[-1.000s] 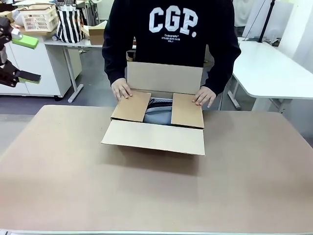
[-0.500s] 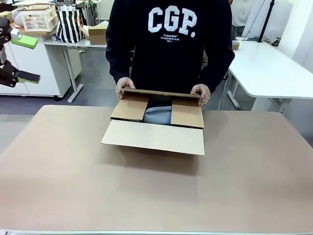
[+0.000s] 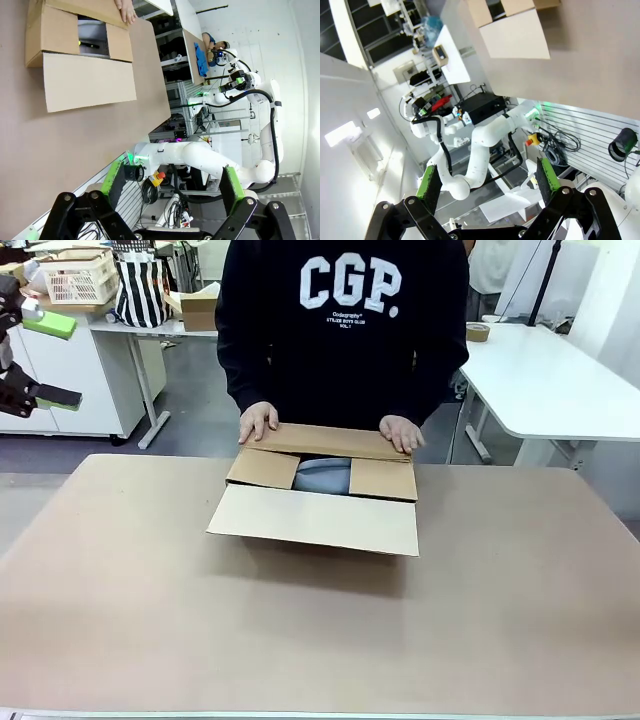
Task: Pack the gift set into the box.
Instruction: Press and hold the closed box until the human finishes sealing it.
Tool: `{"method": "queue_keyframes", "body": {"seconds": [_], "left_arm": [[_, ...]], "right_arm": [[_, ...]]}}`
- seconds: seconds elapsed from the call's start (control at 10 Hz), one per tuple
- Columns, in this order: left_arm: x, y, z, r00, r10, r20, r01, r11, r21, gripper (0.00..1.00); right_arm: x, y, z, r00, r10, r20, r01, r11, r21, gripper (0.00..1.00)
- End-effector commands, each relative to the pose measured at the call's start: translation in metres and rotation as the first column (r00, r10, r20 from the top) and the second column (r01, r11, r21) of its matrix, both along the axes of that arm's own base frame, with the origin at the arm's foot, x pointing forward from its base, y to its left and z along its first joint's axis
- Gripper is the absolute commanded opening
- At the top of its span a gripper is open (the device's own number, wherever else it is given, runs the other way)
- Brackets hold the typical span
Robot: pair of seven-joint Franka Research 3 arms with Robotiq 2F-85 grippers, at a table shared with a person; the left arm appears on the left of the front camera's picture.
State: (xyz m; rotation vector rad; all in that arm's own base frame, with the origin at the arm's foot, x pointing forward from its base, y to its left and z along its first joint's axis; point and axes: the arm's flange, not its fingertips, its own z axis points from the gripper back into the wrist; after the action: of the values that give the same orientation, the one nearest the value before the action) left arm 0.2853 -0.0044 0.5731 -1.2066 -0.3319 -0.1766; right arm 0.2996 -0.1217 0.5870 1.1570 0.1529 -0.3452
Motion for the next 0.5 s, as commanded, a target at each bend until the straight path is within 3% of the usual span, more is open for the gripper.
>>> {"method": "queue_keyframes", "body": {"seconds": [0.0, 0.4], "left_arm": [[0.0006, 0.0032, 0.0016, 1.000, -0.018, 0.008, 0.018, 1.000, 0.007, 1.00], [0.0006, 0.0032, 0.0016, 1.000, -0.018, 0.008, 0.018, 1.000, 0.007, 1.00]], "right_arm": [[-0.0007, -0.0012, 0.0028, 1.000, 0.009, 0.003, -0.009, 1.000, -0.001, 1.00], [-0.0007, -0.0012, 0.0028, 1.000, 0.009, 0.003, -0.009, 1.000, -0.001, 1.00]]}}
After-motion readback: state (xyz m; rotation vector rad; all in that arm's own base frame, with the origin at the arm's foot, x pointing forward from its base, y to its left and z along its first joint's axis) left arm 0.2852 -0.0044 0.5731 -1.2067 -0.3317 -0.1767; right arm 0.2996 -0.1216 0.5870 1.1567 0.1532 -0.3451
